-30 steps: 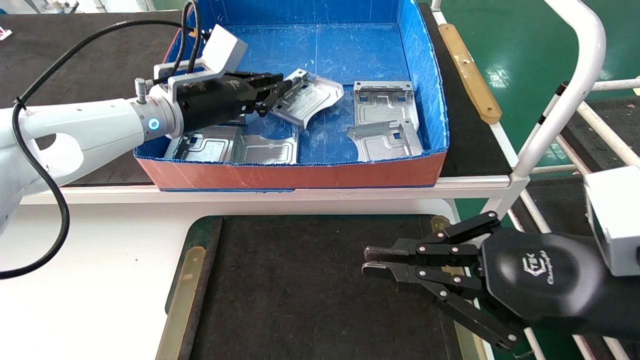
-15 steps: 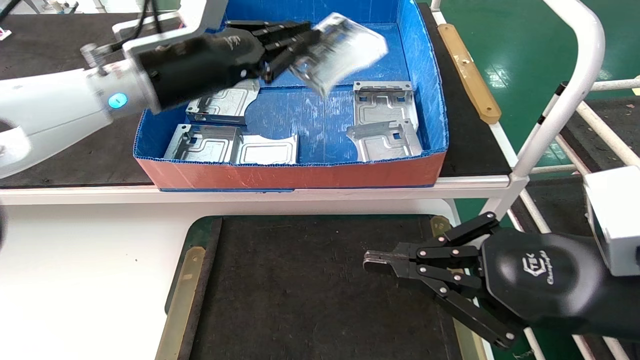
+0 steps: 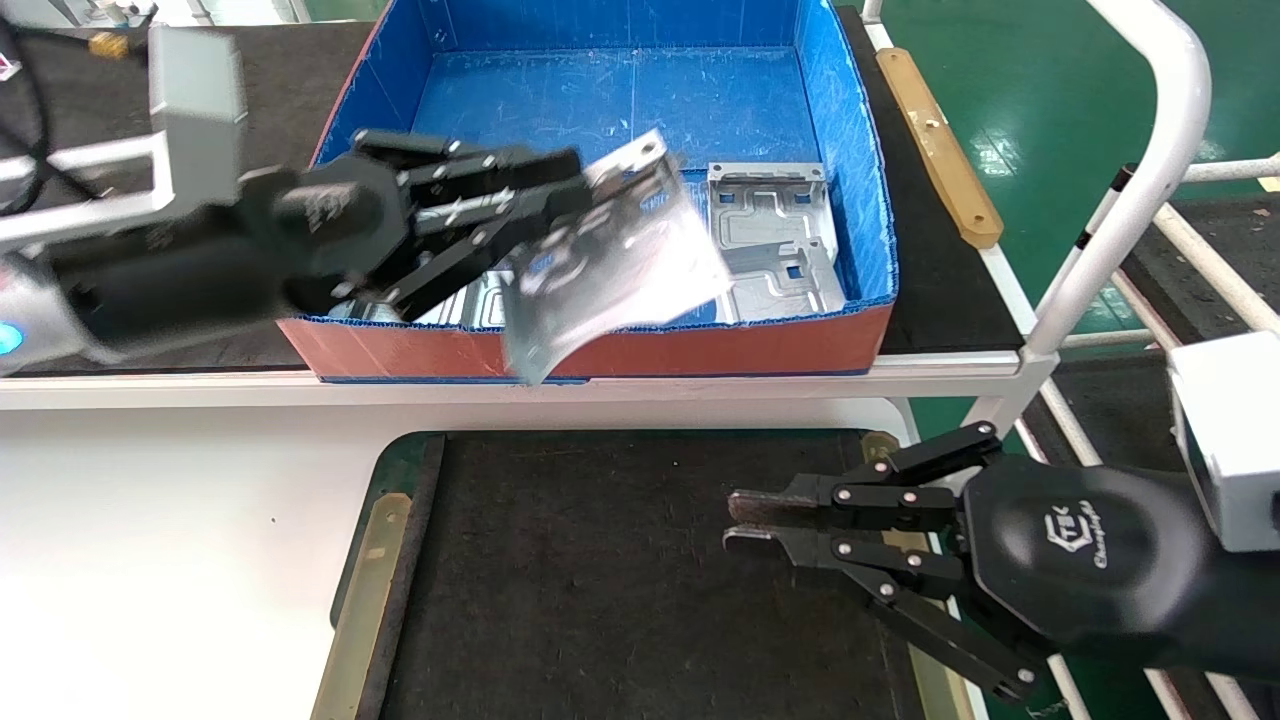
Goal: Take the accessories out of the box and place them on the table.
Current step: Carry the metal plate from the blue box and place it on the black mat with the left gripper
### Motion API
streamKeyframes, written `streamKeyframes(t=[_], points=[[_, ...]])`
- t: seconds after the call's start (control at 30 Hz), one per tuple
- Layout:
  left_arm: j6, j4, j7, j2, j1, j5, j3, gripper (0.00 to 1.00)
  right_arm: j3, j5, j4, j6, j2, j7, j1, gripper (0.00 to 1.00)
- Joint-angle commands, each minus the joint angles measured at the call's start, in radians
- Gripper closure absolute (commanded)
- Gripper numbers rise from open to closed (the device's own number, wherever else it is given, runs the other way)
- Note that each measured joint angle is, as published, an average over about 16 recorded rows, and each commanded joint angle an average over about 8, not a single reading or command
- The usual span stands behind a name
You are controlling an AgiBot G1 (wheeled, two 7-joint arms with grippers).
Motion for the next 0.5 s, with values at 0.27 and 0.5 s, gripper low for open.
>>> streamKeyframes(t=[0.27,0.5], points=[[0.037,-0.203,-0.037,-0.151,0.149,-0.182,0.039,1.0,0.0,0.0,0.0,0.0,0.0,0.0,0.0,0.0],[0.035,-0.265,0.057,-0.229,0.245,-0.263,0.108,1.0,0.0,0.0,0.0,0.0,0.0,0.0,0.0,0.0]])
